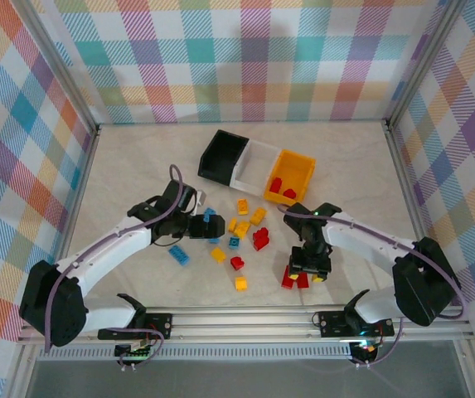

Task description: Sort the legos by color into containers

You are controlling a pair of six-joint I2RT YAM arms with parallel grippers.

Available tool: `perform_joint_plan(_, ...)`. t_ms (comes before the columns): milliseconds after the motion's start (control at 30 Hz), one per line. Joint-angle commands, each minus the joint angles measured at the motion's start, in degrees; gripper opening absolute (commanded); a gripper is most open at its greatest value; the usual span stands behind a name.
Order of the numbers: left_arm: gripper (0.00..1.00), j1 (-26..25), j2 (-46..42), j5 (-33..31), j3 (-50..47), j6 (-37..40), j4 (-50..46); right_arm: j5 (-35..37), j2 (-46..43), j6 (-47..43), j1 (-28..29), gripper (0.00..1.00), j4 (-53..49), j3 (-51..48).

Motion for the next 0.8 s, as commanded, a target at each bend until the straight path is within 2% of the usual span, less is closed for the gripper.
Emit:
perform_joint_plan(0, 1.00, -0.5, -1.7, -0.2, -1.6, -2.4, 0.8, 0.9, -0.1, 1.6, 0.1, 0.50, 1.8, -3.2)
perform_joint_plan(533, 1.00, -0.5, -1.7, -0.4, -2.5, -2.6, -0.1, 3.2, 11.3, -2.0, -0.1, 0.57, 10.9, -1.6)
perform_joint_plan(600, 1.00, -0.5, -1.4, -0.4, -2.4, -2.5, 0.0, 3.2, 12.5, -2.4, 0.0, 0.54, 11.3, -0.9)
perform_joint_plan(767, 1.00, -0.5, -0.5, -0.4, -2.1, -2.5, 0.2, 3.5, 13.9, -3.3, -0.4, 0.35, 11.3, 0.4)
